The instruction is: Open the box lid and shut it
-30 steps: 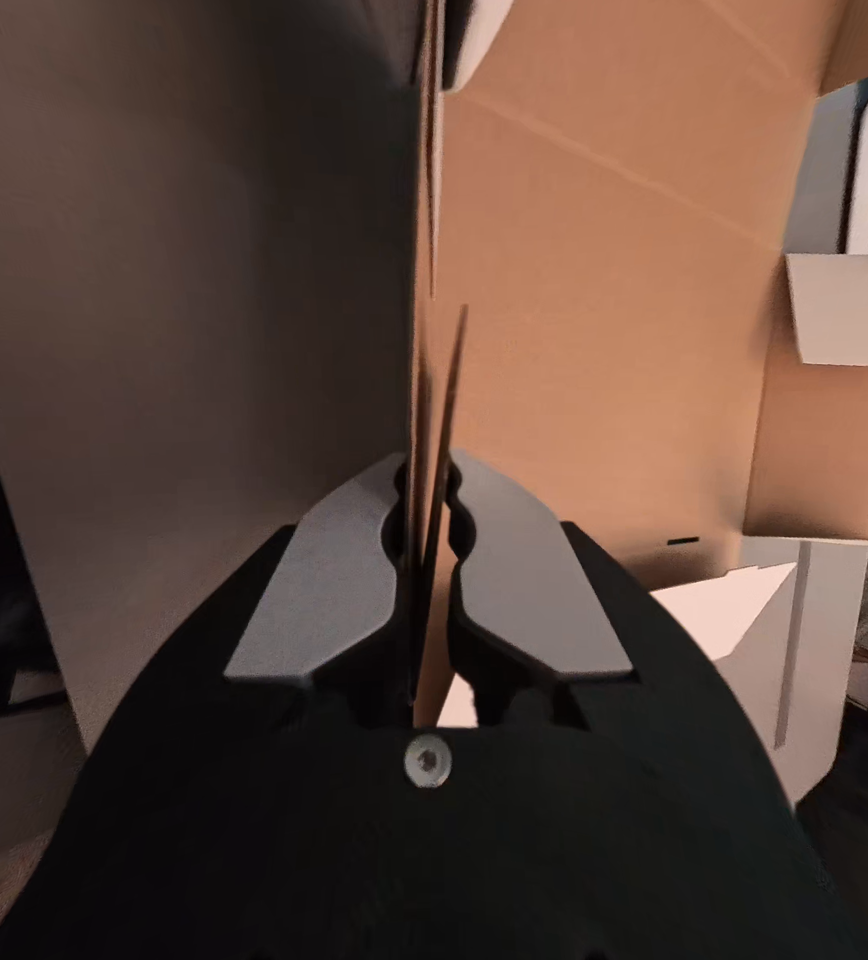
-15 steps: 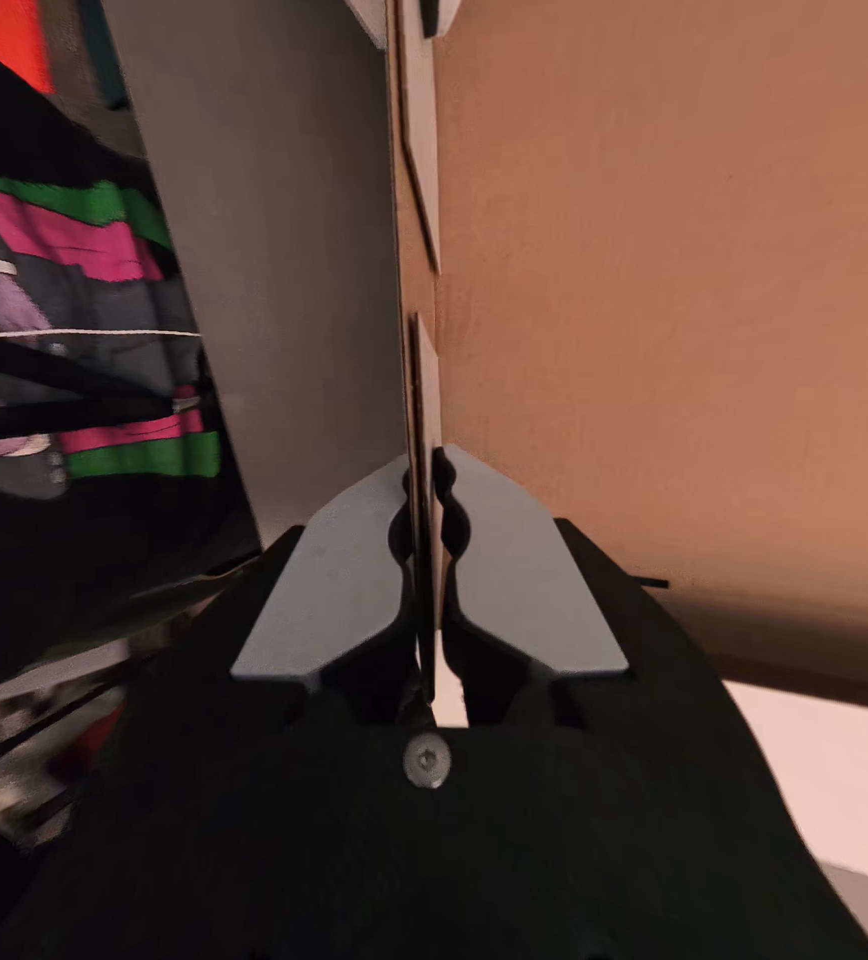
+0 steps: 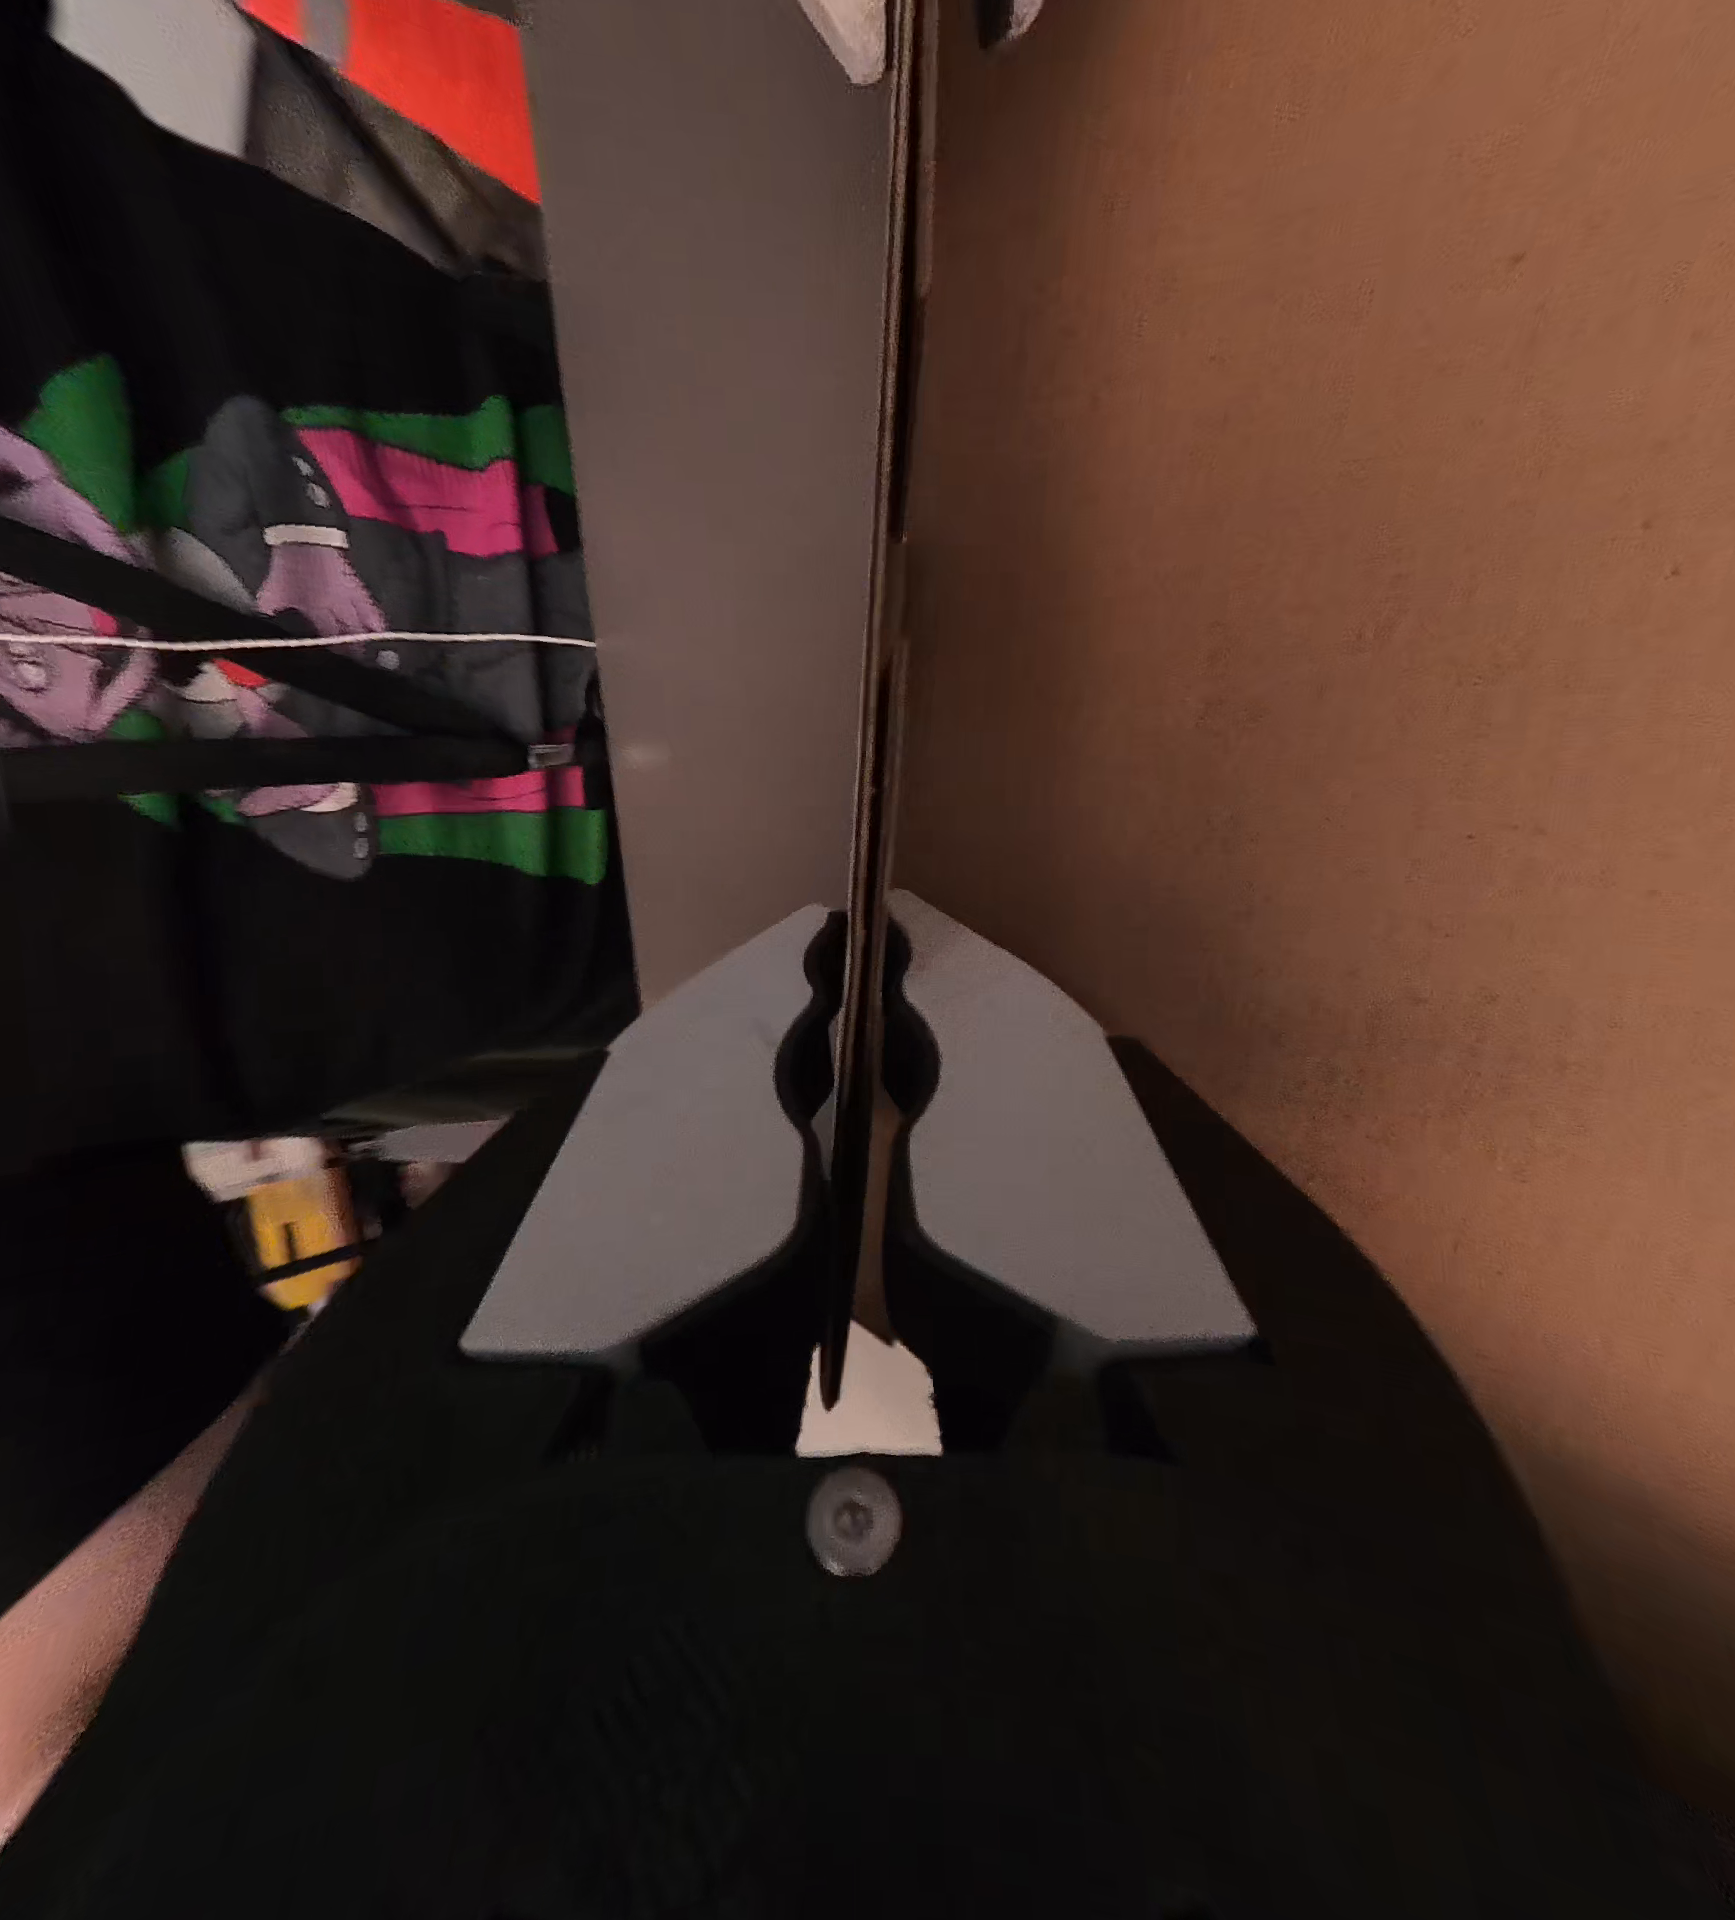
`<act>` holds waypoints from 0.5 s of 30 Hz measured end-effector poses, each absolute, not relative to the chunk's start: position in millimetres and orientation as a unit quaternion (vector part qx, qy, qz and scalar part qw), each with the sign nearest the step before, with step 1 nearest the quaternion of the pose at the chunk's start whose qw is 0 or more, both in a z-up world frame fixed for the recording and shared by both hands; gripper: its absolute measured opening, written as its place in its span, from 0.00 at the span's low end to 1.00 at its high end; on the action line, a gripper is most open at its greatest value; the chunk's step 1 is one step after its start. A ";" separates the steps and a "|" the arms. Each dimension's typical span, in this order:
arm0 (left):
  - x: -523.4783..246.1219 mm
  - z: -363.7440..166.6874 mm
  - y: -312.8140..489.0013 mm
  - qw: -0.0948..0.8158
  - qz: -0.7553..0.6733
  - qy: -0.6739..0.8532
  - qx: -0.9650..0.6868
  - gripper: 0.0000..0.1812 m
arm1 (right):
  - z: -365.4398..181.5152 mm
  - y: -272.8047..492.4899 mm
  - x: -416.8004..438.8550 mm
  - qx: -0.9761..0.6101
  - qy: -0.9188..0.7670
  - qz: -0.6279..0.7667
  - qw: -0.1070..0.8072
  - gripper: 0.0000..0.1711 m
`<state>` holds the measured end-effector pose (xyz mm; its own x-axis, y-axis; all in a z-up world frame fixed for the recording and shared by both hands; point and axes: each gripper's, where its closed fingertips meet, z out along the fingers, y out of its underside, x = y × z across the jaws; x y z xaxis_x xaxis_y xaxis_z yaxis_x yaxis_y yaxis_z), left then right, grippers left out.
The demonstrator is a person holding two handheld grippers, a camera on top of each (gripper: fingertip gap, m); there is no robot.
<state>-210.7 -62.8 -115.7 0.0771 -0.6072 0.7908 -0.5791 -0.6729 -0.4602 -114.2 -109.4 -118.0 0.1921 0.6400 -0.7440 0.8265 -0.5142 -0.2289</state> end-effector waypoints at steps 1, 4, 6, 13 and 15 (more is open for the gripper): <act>-210.6 -117.6 -61.2 -0.002 -0.555 0.385 -0.737 0.06 | -119.7 -107.9 -113.9 0.758 0.469 -0.436 0.127 0.03; -212.7 -117.6 -61.0 -0.015 -0.584 0.336 -0.739 0.06 | -119.9 -107.4 -116.5 0.748 0.441 -0.479 0.128 0.03; -219.7 -113.6 -65.4 -0.007 -0.589 0.333 -0.736 0.06 | -116.1 -111.6 -118.2 0.750 0.453 -0.473 0.096 0.03; -225.1 -126.3 -56.4 -0.020 -0.558 0.311 -0.769 0.06 | -126.8 -108.5 -115.3 0.753 0.419 -0.479 0.167 0.02; -225.7 -127.9 -53.6 -0.016 -0.553 0.306 -0.775 0.07 | -127.0 -107.5 -115.8 0.745 0.400 -0.502 0.183 0.02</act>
